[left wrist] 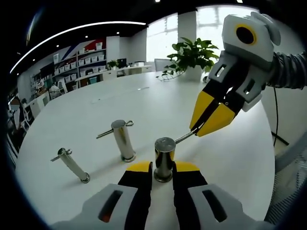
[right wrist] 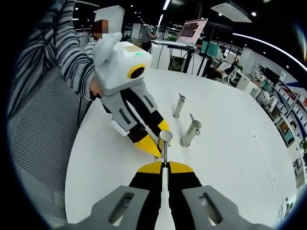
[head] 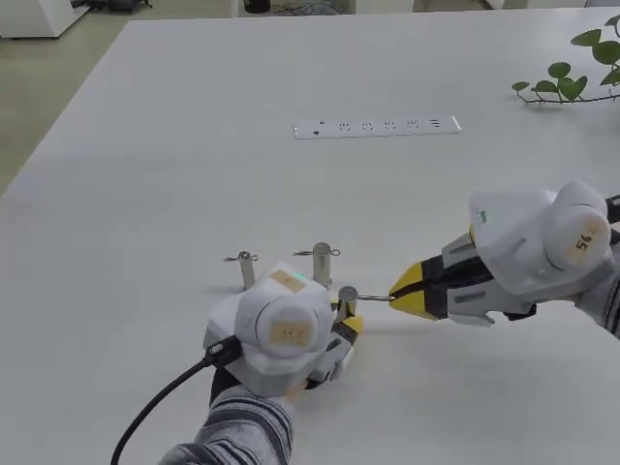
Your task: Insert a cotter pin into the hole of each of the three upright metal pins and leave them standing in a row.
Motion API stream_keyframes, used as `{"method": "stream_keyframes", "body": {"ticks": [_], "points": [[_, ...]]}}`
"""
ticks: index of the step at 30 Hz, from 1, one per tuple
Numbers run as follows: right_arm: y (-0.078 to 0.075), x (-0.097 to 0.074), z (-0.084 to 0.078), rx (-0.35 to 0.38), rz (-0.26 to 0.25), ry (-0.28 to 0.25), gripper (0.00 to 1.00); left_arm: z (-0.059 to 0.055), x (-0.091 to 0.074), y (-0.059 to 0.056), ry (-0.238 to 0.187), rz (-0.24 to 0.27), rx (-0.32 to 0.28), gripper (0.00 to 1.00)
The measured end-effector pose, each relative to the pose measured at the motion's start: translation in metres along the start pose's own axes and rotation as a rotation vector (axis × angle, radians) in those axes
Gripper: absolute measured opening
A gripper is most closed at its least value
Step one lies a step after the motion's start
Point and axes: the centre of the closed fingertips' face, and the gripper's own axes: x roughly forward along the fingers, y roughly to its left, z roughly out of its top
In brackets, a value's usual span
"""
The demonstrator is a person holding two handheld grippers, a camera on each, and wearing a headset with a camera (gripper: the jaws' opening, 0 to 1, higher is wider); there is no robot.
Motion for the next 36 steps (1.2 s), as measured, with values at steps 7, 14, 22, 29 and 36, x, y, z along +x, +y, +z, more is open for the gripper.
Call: {"method": "stream_keyframes", "body": {"ticks": [7,14,22,29,36], "points": [[-0.003,0.008,0.003,-0.033,0.004,0.016,0.0,-0.002,0.003,-0.001,0.008,0.0,-0.009,0.1],[-0.006,0.013,0.005,-0.066,0.008,0.029,0.0,-0.002,0.004,-0.001,-0.011,0.005,-0.036,0.1],[-0.007,0.017,0.007,-0.096,0.015,0.047,0.0,-0.003,0.004,0.0,-0.015,0.027,-0.034,0.1],[-0.006,0.022,0.011,-0.113,0.019,0.053,0.0,-0.003,0.004,0.0,-0.026,0.032,-0.068,0.1],[-0.006,0.025,0.013,-0.135,0.024,0.062,0.0,-0.004,0.004,0.0,-0.03,0.034,-0.077,0.1]]}}
